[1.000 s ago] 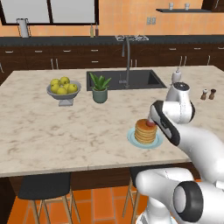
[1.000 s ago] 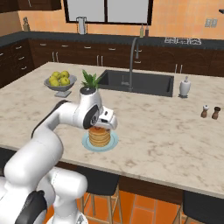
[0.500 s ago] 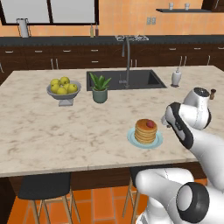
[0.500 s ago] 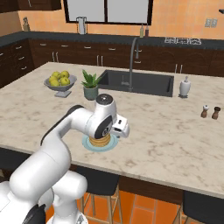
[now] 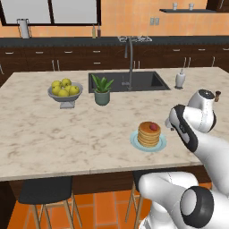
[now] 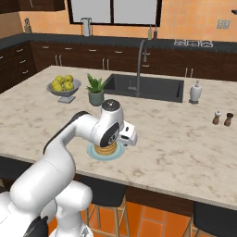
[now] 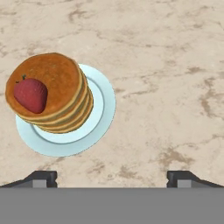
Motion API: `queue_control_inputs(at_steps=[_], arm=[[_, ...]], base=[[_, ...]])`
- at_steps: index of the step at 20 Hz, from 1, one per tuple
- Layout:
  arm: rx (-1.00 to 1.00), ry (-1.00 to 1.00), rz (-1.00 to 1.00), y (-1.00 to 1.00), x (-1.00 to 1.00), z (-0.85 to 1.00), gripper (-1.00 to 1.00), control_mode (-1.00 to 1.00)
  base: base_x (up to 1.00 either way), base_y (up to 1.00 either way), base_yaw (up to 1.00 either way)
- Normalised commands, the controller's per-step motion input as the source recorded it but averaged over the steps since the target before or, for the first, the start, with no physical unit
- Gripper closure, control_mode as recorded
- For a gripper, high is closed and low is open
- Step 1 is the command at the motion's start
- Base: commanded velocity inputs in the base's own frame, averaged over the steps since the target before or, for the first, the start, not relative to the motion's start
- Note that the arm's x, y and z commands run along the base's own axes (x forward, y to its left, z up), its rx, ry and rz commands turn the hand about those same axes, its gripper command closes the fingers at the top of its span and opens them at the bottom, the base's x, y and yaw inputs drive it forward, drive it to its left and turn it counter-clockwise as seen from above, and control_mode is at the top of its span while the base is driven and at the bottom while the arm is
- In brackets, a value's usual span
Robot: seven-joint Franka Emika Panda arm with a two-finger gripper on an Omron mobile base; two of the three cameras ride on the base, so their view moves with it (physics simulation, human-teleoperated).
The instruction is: Take the strawberry from the fridge and place it on top of the pancake, located on the dining counter.
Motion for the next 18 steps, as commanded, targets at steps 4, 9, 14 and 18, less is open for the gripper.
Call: queue_control_inputs(at_steps=[4, 9, 14, 18], arm=[[0.0, 0.0, 0.0, -0.01, 0.0, 0.0, -1.0, -1.0], [0.0, 0.0, 0.0, -0.12, -0.06, 0.0, -1.0, -1.0], [0.0, -0.02, 0.0, -0.2, -0.2, 0.0, -1.0, -1.0], [0.0, -0.05, 0.0, -0.16, -0.27, 0.0, -1.0, -1.0]], base=[[0.0, 0.0, 0.0], [0.0, 0.0, 0.0], [0.0, 0.0, 0.0], [0.0, 0.0, 0.0]])
